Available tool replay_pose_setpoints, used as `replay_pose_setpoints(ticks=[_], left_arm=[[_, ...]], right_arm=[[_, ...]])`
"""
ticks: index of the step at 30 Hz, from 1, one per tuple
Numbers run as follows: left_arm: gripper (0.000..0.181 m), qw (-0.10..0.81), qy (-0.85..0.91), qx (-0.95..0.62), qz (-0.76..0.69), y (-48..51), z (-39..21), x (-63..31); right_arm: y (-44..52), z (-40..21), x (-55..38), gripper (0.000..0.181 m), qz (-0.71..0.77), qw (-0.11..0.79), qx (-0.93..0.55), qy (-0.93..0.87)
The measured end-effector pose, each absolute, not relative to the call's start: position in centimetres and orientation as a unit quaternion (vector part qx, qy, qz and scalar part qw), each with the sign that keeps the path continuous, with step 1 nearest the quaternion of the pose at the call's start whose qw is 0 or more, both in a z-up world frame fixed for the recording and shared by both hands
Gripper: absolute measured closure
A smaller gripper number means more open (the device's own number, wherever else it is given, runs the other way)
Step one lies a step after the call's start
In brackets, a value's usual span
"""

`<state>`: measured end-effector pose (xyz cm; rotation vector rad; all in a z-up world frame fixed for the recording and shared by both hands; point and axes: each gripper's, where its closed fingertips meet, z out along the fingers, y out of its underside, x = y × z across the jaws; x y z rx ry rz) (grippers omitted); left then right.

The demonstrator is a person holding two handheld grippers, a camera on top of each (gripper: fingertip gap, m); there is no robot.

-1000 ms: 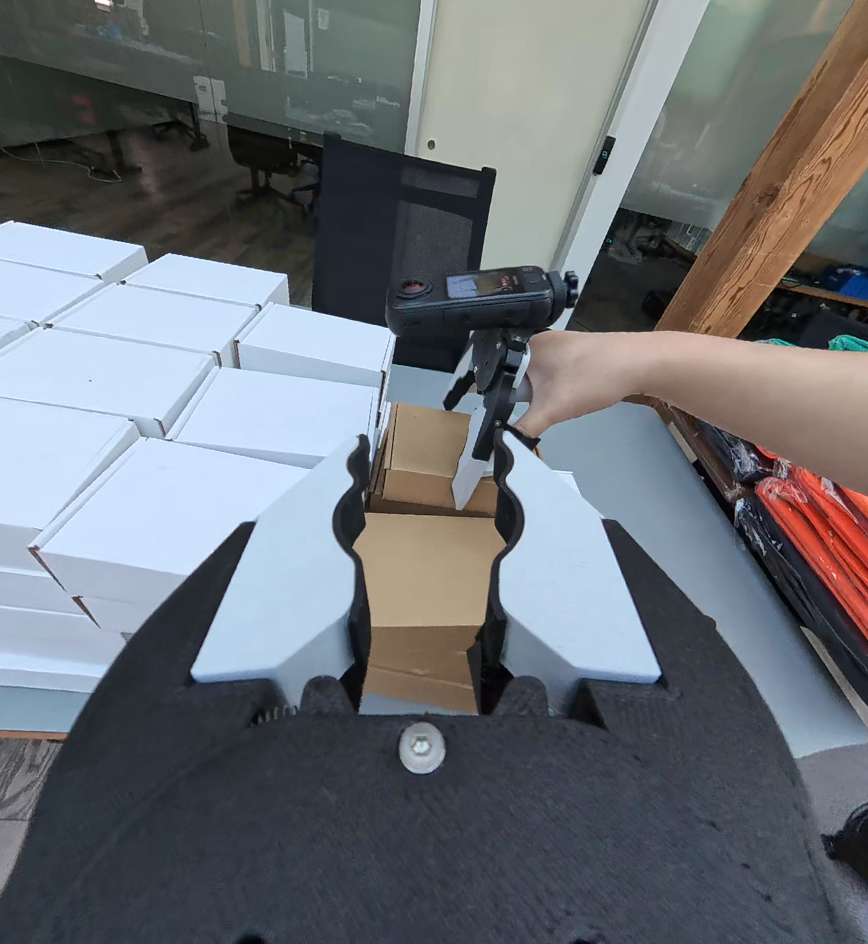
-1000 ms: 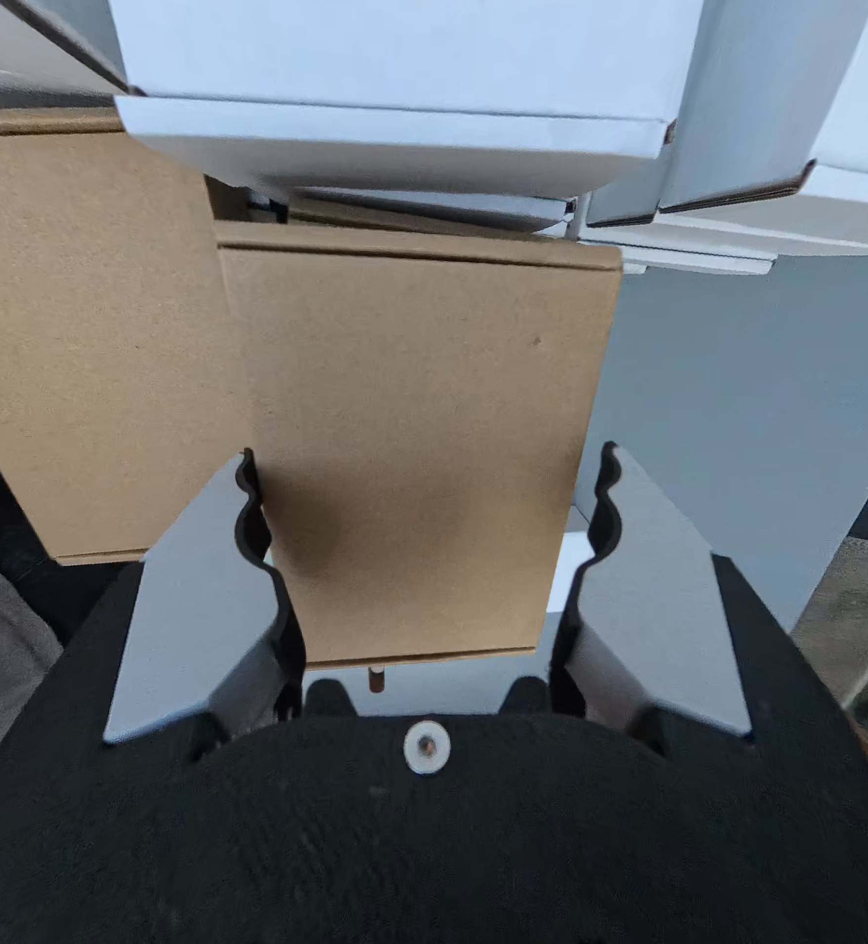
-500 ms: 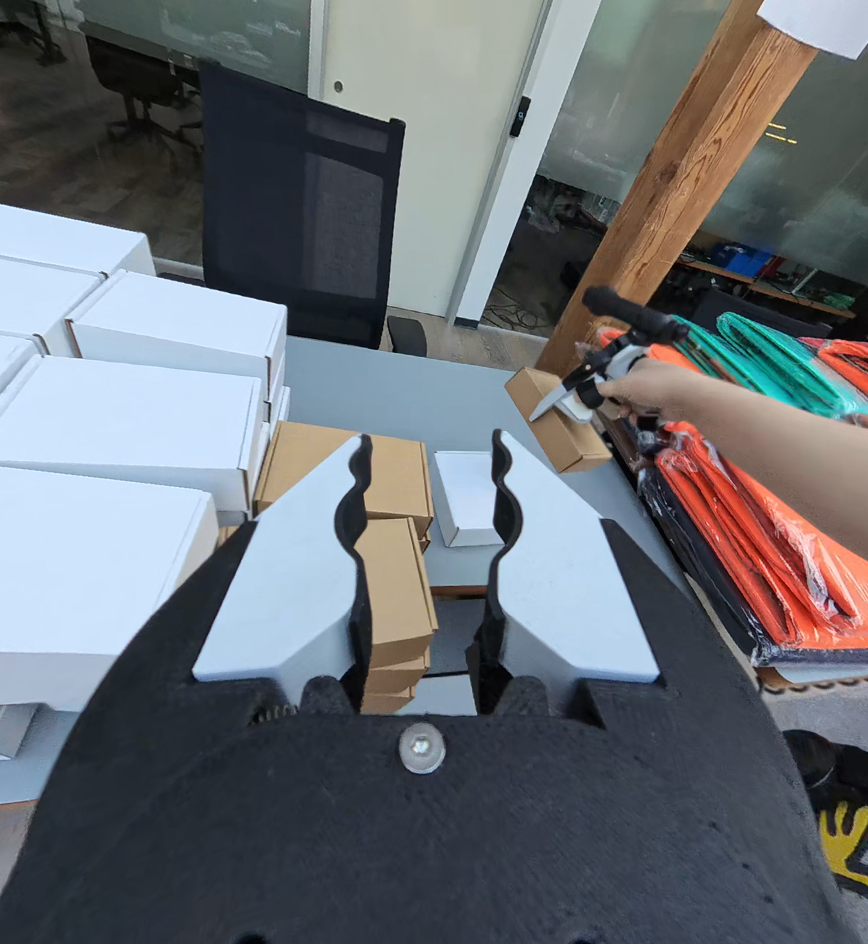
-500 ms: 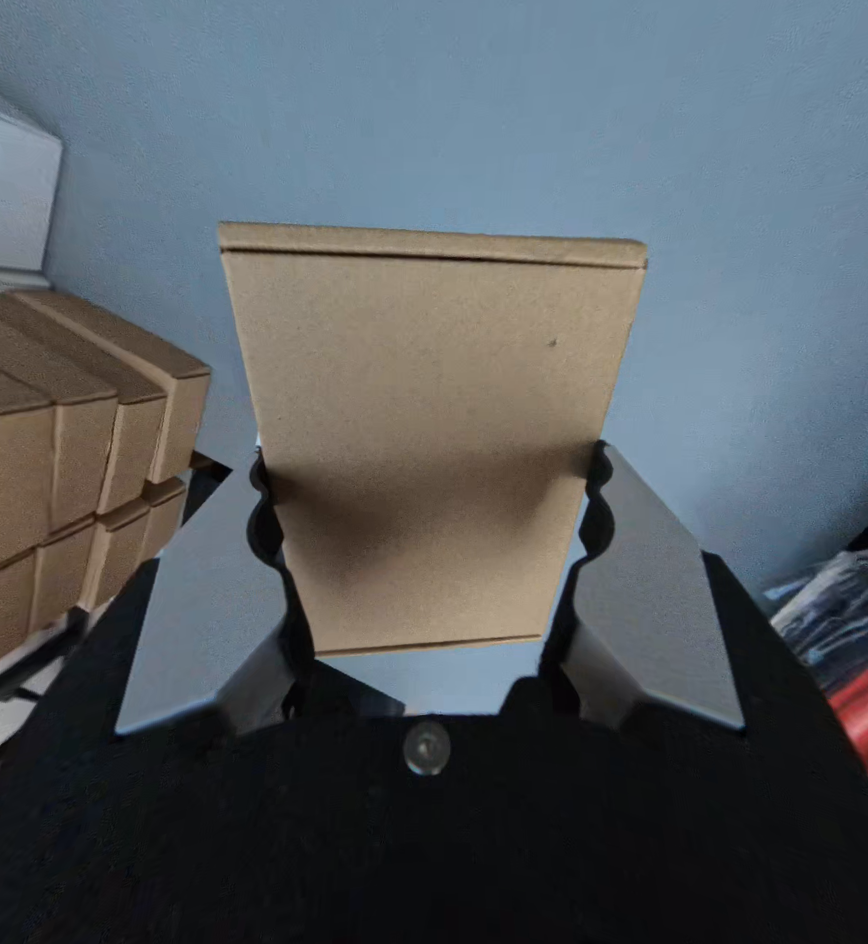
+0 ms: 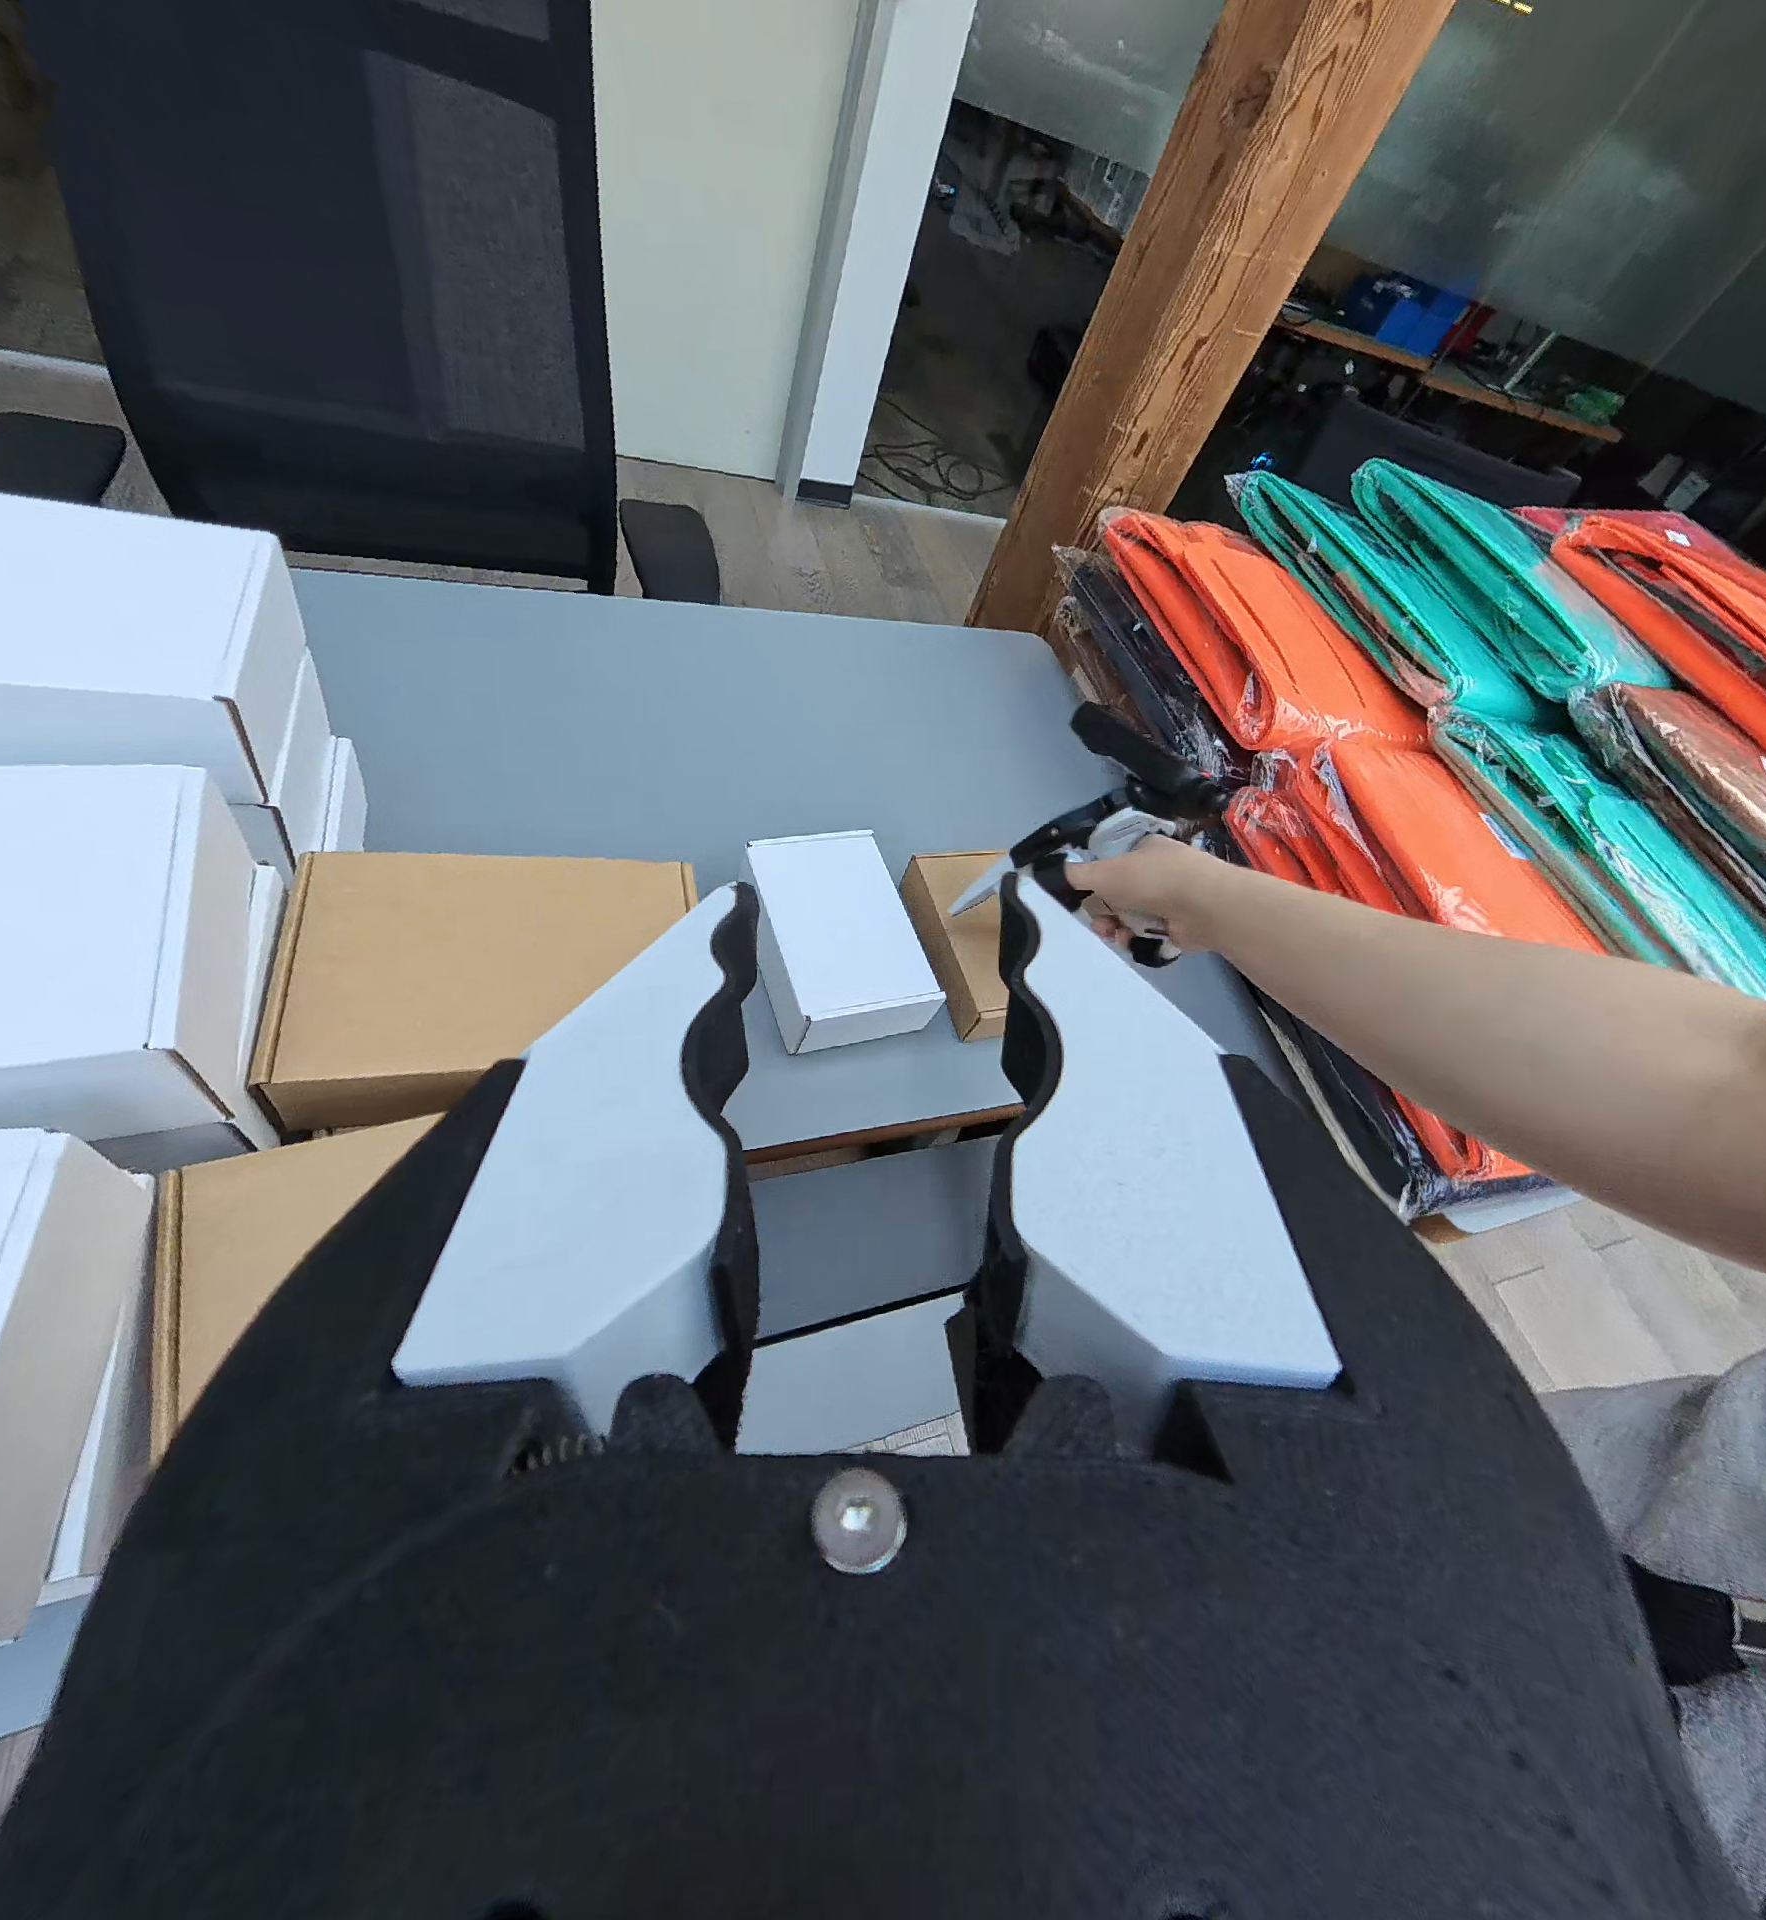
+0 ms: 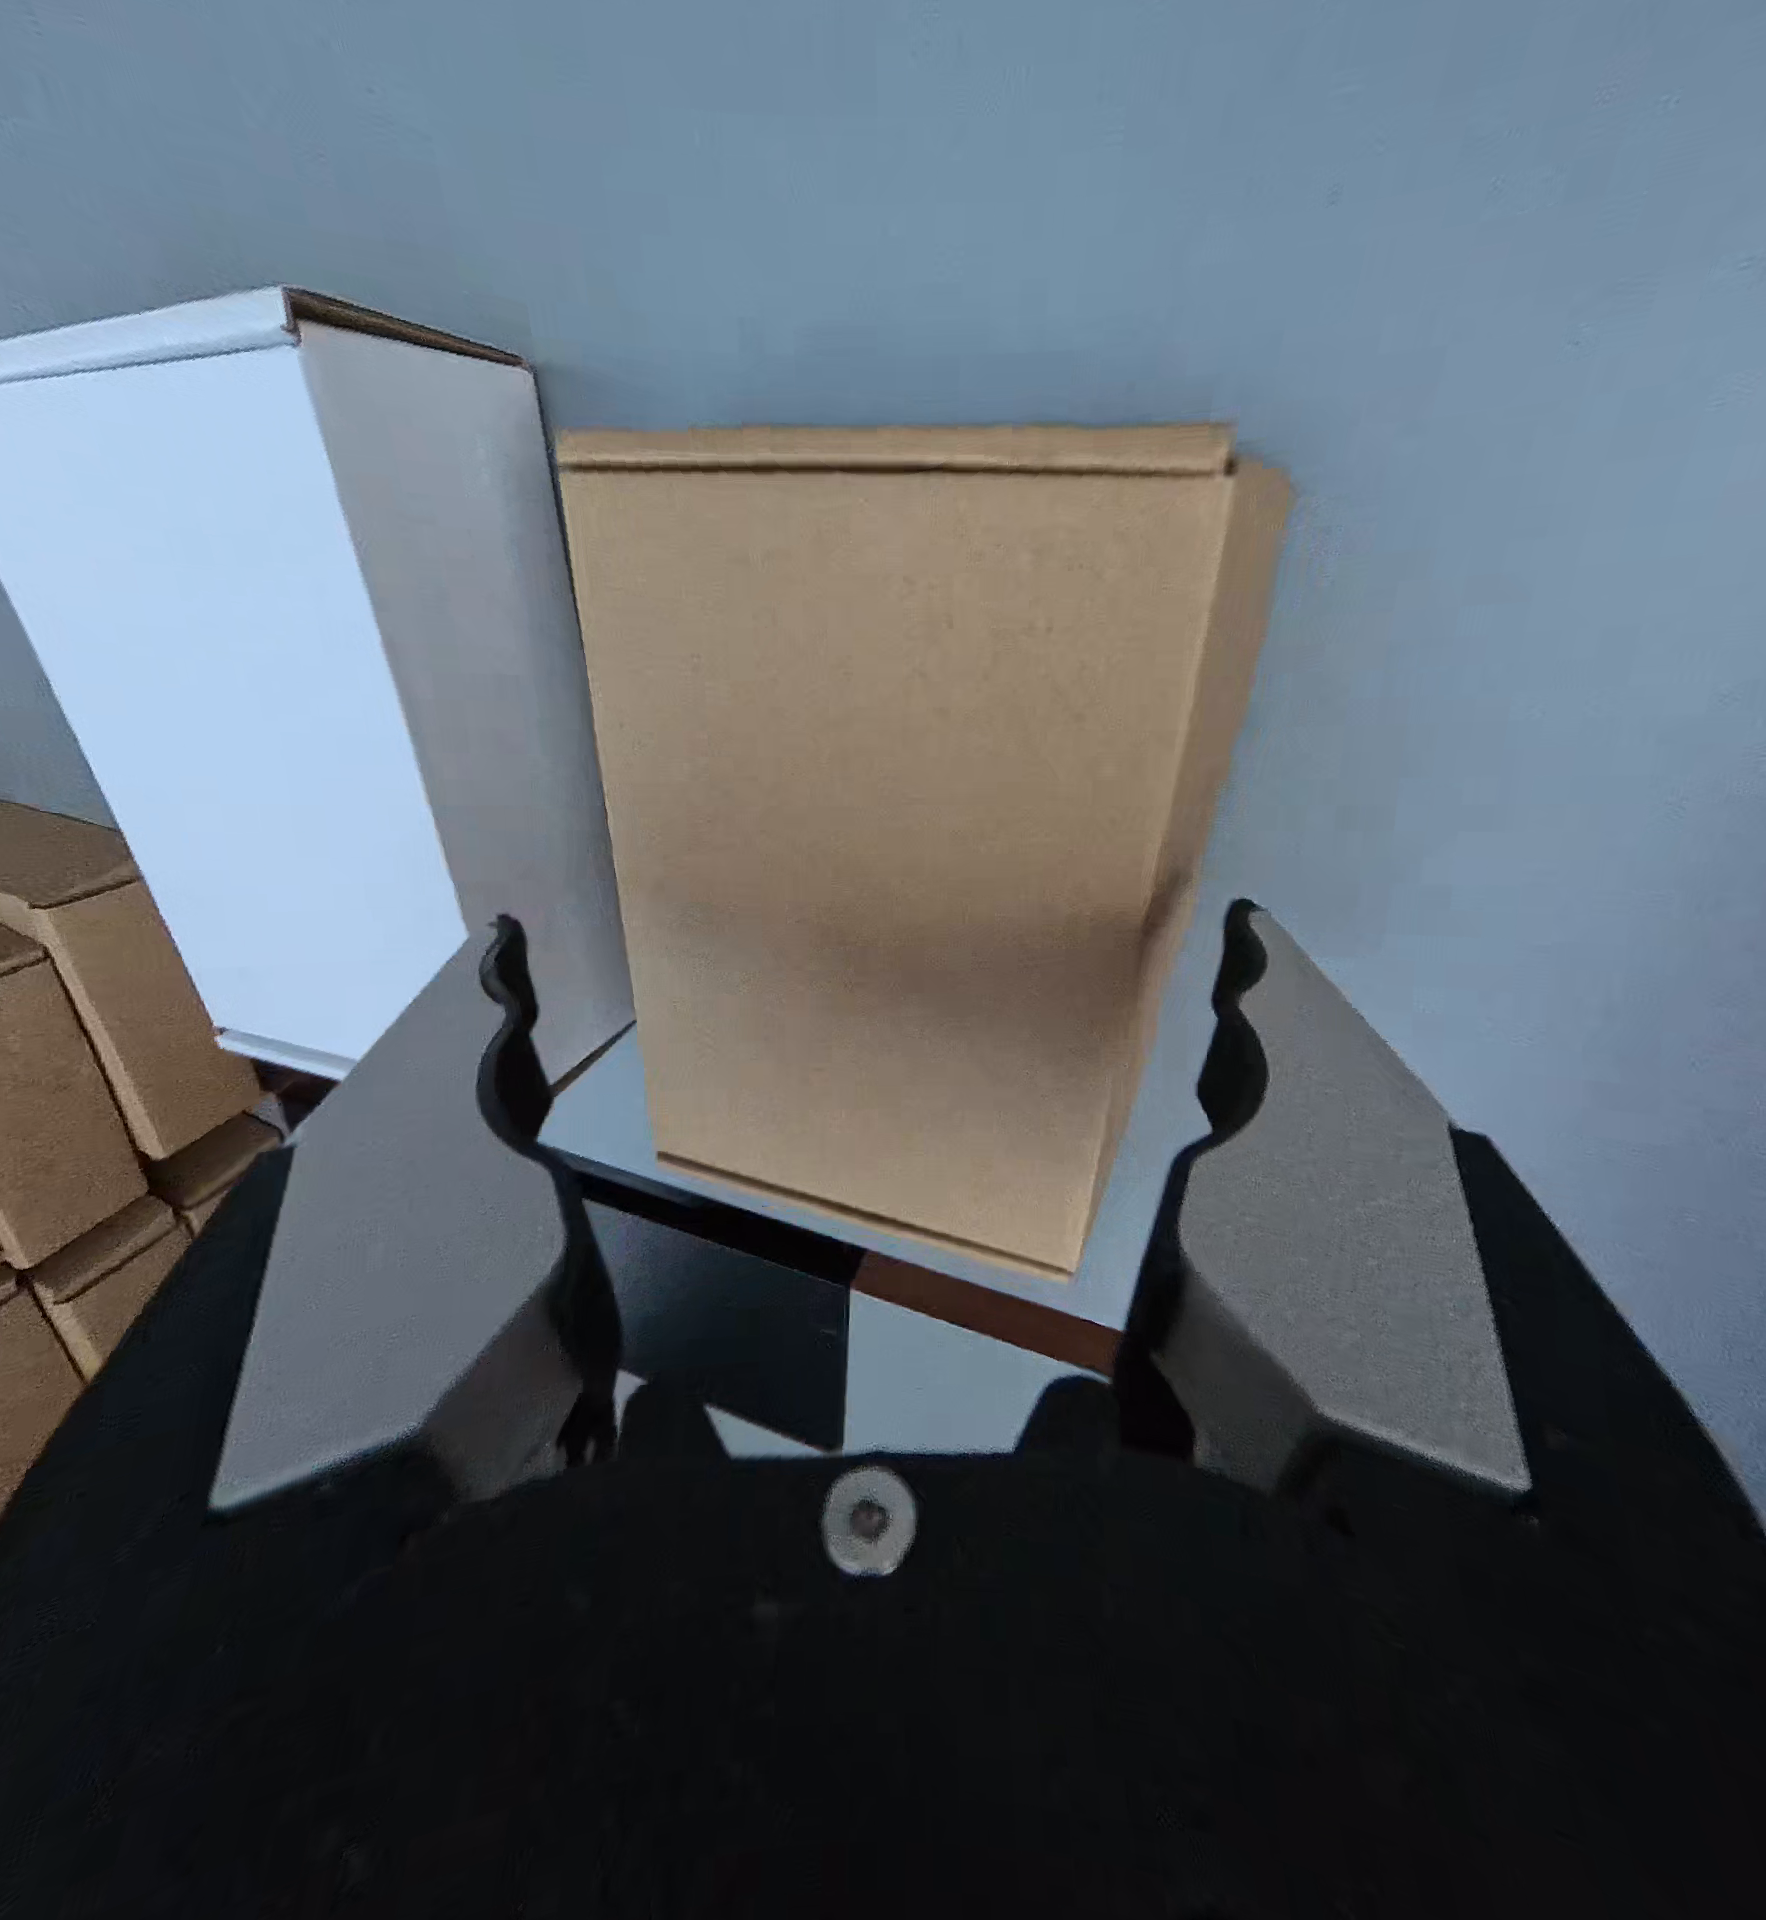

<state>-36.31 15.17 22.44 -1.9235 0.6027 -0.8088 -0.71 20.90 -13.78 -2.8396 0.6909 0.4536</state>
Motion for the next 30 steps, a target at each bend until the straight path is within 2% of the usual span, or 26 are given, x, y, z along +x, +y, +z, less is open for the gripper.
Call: replay_pose_setpoints(ticks=[2, 3, 5, 6, 10, 30], left_arm=[[0.136, 0.467, 0.252, -0.784, -0.322, 15.2, 22.5, -36.3], [0.137, 0.467, 0.254, -0.785, -0.319, 15.3, 22.5, -36.4], [0.138, 0.463, 0.254, -0.787, -0.320, 15.4, 22.4, -36.5], [0.138, 0.460, 0.253, -0.788, -0.322, 15.4, 22.4, -36.4], [0.138, 0.448, 0.260, -0.791, -0.325, 15.3, 22.3, -35.9], [0.140, 0.439, 0.268, -0.792, -0.329, 14.0, 21.9, -35.6]], right_arm=[[18.9, -13.8, 0.4, 0.062, 0.140, 0.107, -0.956, 0.234], [17.9, -14.1, 0.9, 0.073, 0.133, 0.112, -0.957, 0.231], [17.2, -14.6, 0.2, 0.106, 0.177, 0.130, -0.948, 0.230], [17.4, -14.7, -0.4, 0.111, 0.209, 0.143, -0.937, 0.240], [18.7, -15.0, -1.0, 0.110, 0.244, 0.169, -0.918, 0.262], [22.1, -15.1, -4.4, 0.108, 0.247, 0.171, -0.924, 0.236]])
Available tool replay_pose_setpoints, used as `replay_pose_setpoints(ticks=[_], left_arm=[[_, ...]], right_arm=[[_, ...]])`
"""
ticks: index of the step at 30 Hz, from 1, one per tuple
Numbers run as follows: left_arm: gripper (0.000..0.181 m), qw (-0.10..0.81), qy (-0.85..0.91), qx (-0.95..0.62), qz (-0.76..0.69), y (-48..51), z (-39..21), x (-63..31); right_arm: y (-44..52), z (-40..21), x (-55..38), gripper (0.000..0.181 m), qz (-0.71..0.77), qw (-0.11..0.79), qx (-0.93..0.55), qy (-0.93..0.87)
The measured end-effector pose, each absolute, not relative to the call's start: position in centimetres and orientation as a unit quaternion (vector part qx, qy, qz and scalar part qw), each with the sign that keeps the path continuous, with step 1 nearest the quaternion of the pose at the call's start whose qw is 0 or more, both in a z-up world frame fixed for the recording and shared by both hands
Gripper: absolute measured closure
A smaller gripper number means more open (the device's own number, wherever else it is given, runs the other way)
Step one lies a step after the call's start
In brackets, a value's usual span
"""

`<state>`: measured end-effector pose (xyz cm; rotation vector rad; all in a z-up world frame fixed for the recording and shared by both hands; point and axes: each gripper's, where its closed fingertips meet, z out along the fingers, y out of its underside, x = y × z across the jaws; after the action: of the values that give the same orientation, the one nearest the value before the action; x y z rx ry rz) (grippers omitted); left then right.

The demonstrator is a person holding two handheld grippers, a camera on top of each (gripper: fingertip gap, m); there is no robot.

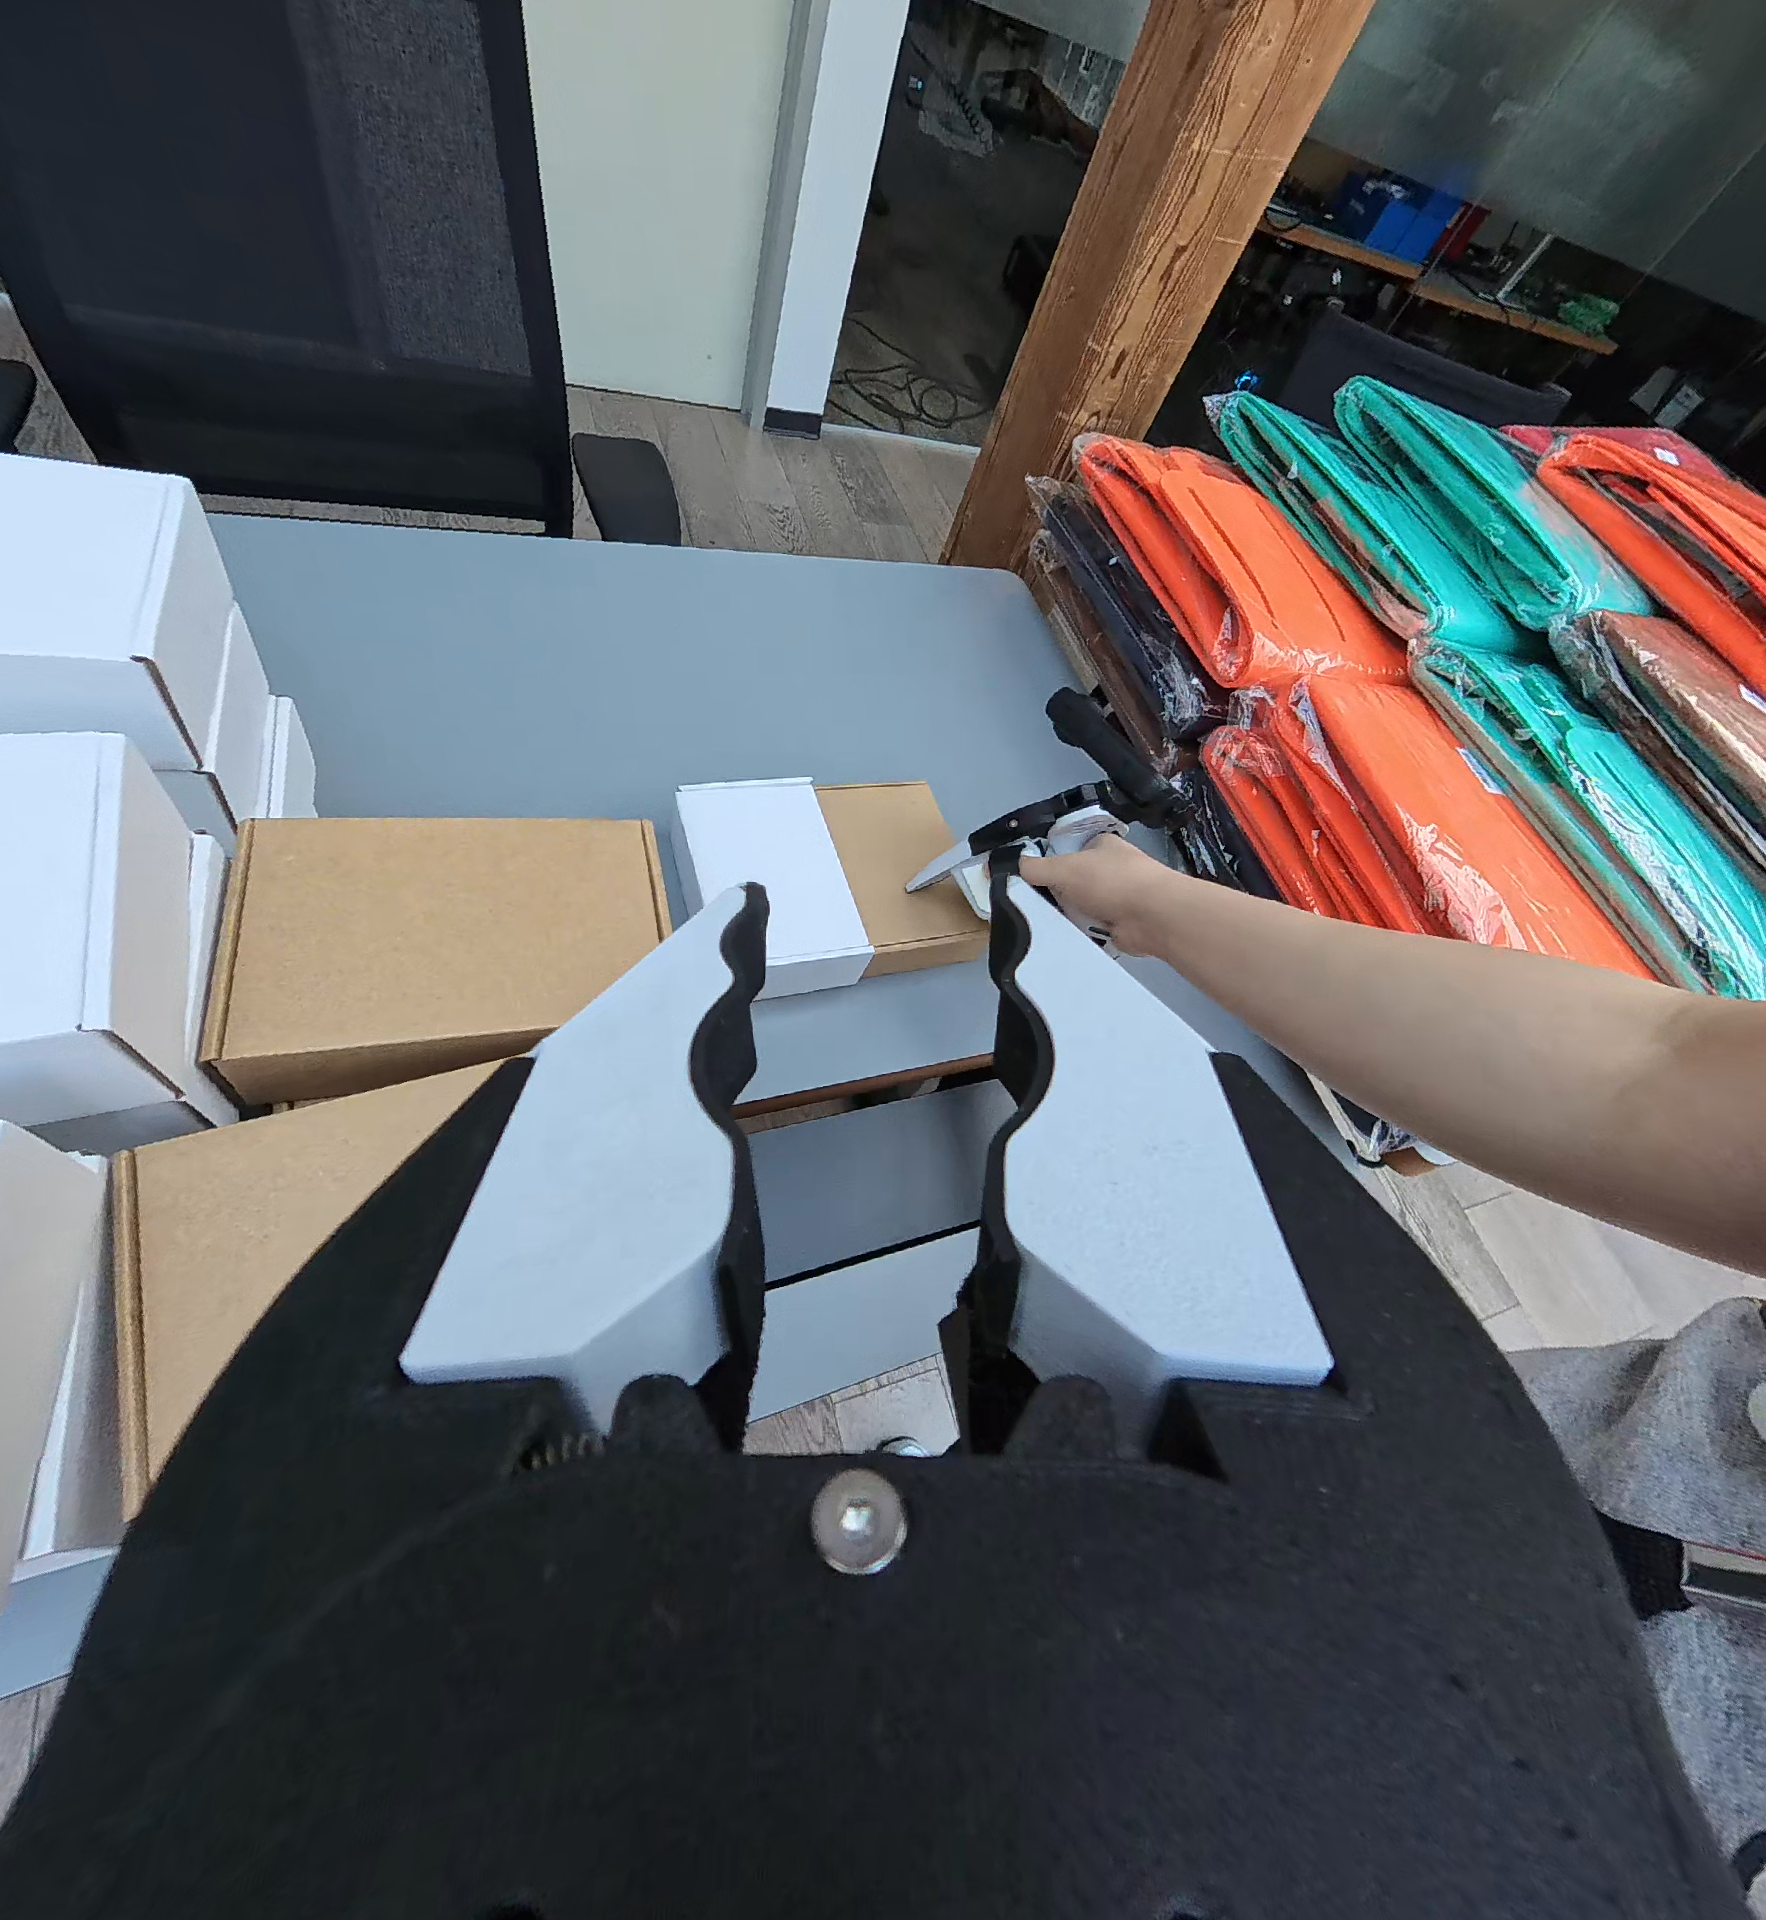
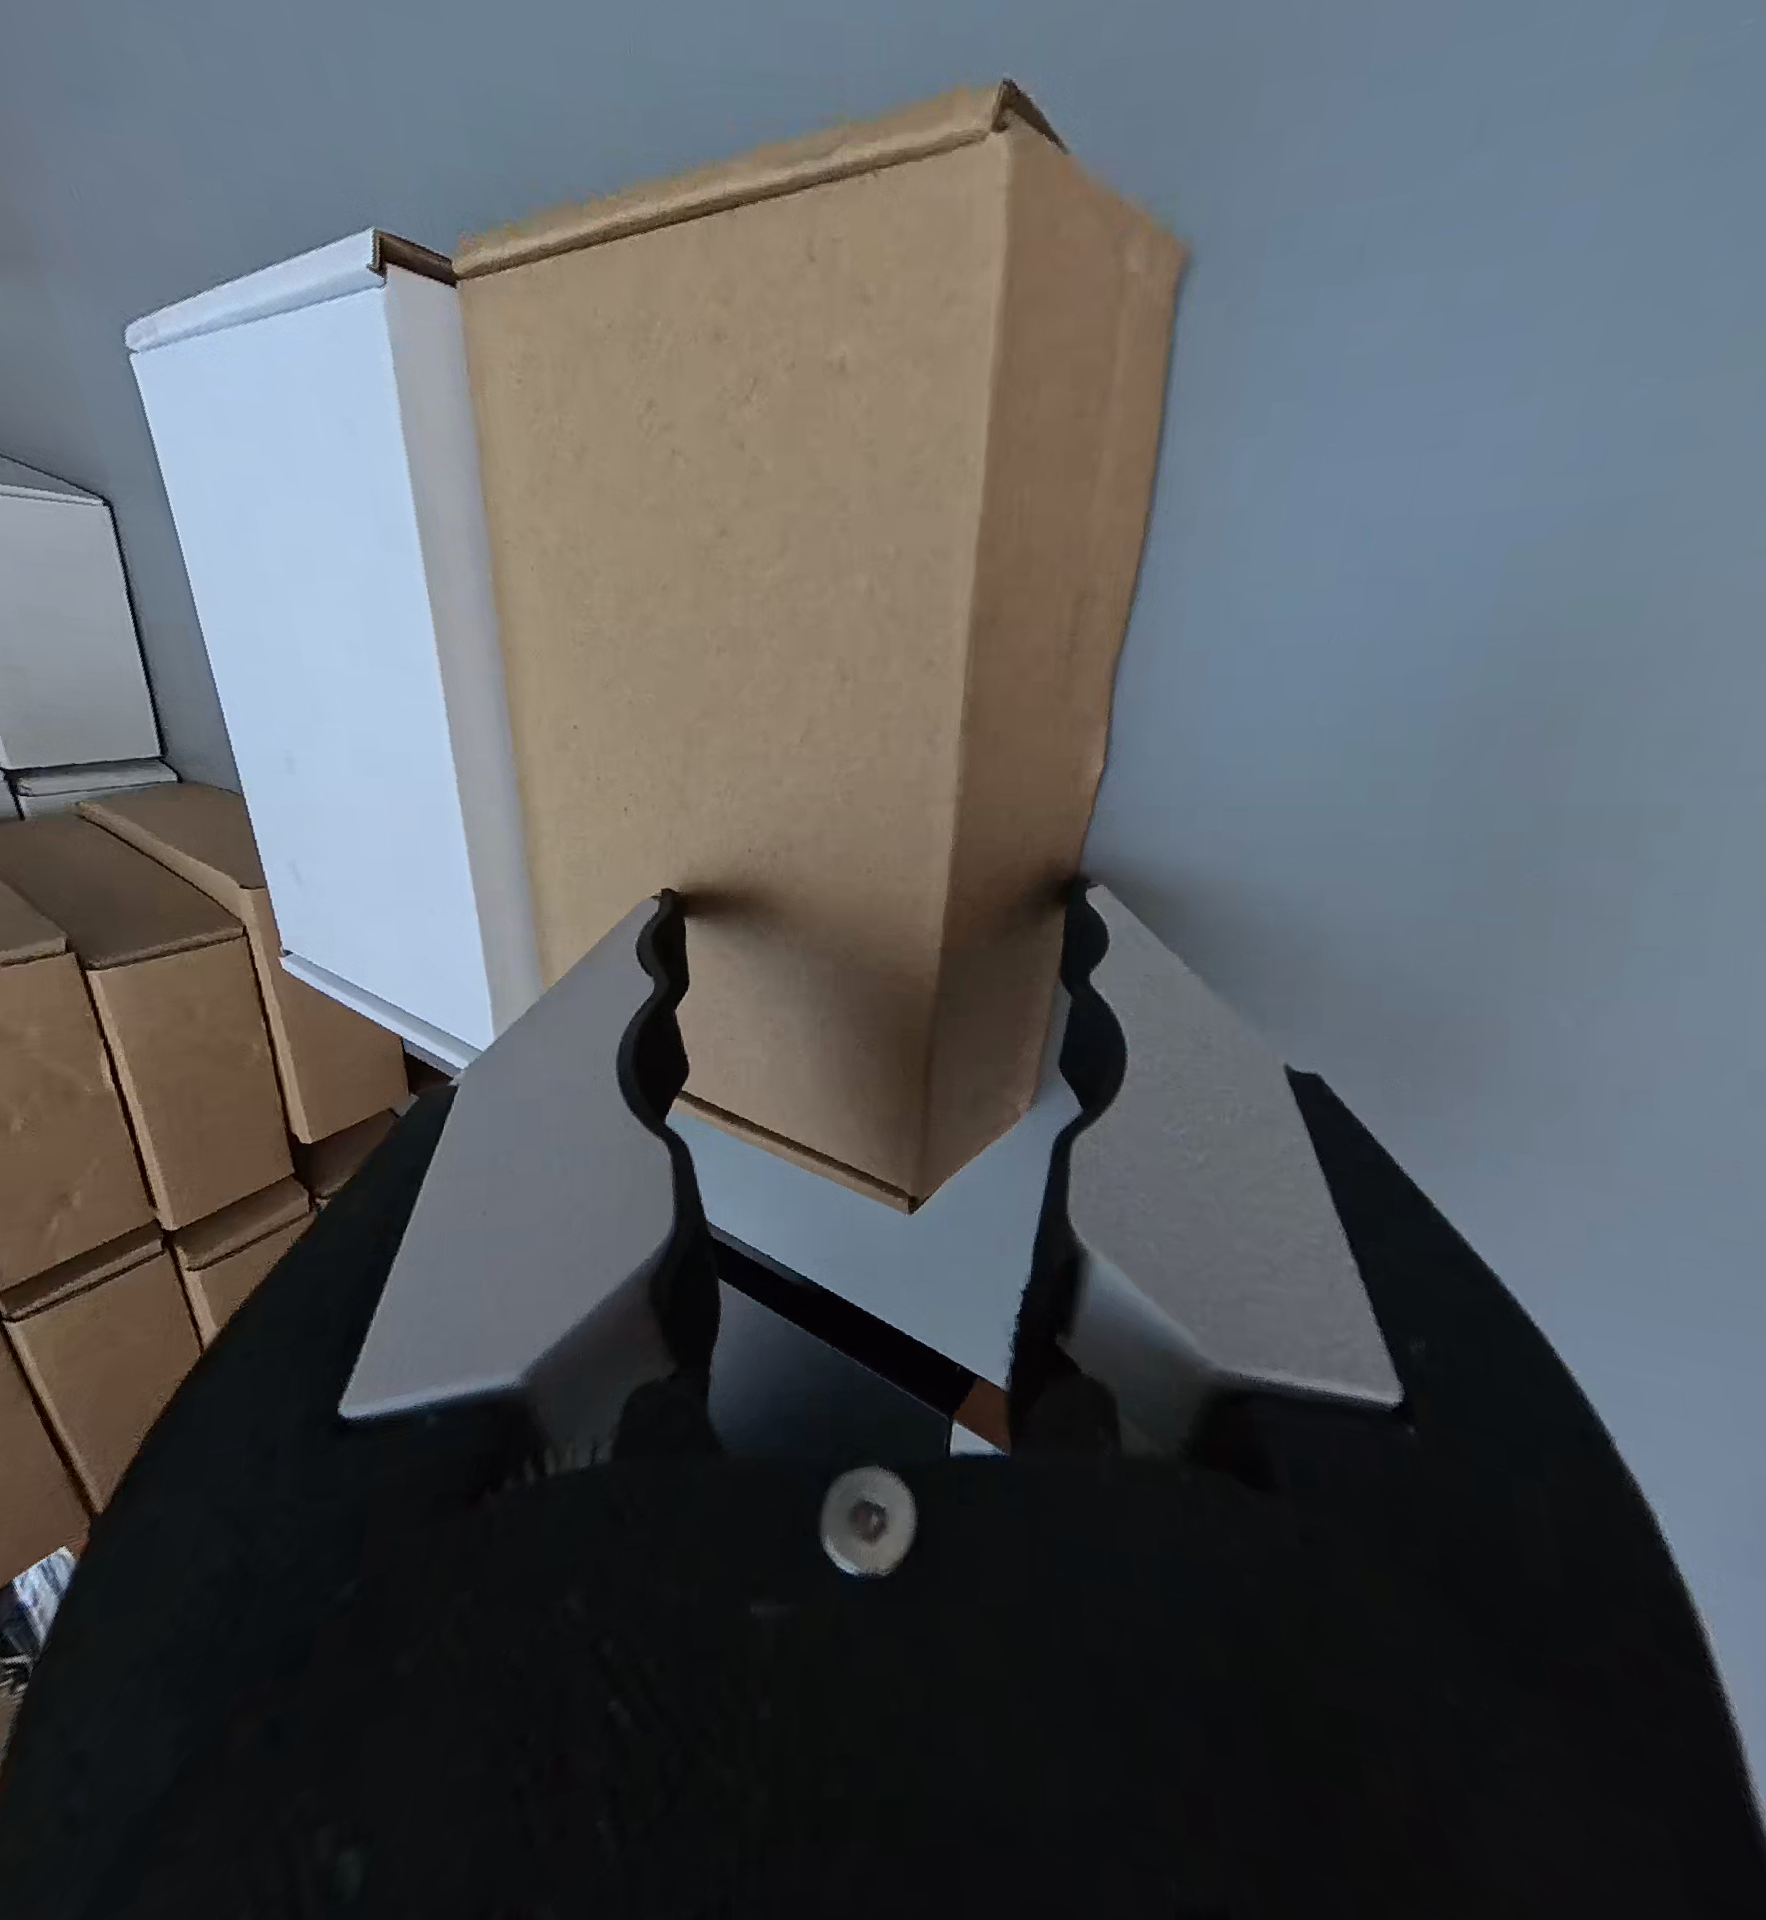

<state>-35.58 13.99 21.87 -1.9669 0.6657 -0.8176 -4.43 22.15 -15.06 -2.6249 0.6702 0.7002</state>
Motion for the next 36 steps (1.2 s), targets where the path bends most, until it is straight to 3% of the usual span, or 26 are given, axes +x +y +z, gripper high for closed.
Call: replay_pose_setpoints(ticks=[10, 13, 17, 21, 23, 27, 36], left_arm=[[0.139, 0.442, 0.259, -0.794, -0.328, 14.2, 21.7, -36.8], [0.138, 0.455, 0.259, -0.792, -0.313, 14.6, 22.0, -37.6], [0.137, 0.478, 0.256, -0.798, -0.264, 15.4, 22.1, -40.4], [0.138, 0.487, 0.228, -0.806, -0.247, 16.3, 21.6, -43.3], [0.137, 0.481, 0.219, -0.811, -0.251, 16.8, 21.1, -44.1], [0.137, 0.493, 0.207, -0.802, -0.266, 17.3, 22.1, -45.1], [0.138, 0.496, 0.186, -0.805, -0.268, 16.4, 21.6, -48.0]], right_arm=[[22.1, -15.0, -4.6, 0.108, 0.248, 0.169, -0.924, 0.235], [22.2, -13.9, -4.7, 0.100, 0.253, 0.193, -0.923, 0.216], [22.6, -6.8, -5.1, 0.097, 0.187, 0.321, -0.919, 0.133], [24.1, 4.0, -18.7, 0.085, 0.269, 0.422, -0.862, -0.080], [24.3, 6.7, -25.5, 0.075, 0.282, 0.419, -0.840, -0.195], [26.7, 8.3, -33.4, 0.073, 0.235, 0.408, -0.814, -0.340], [29.2, 3.0, -39.6, 0.055, 0.181, 0.270, -0.842, -0.431]])
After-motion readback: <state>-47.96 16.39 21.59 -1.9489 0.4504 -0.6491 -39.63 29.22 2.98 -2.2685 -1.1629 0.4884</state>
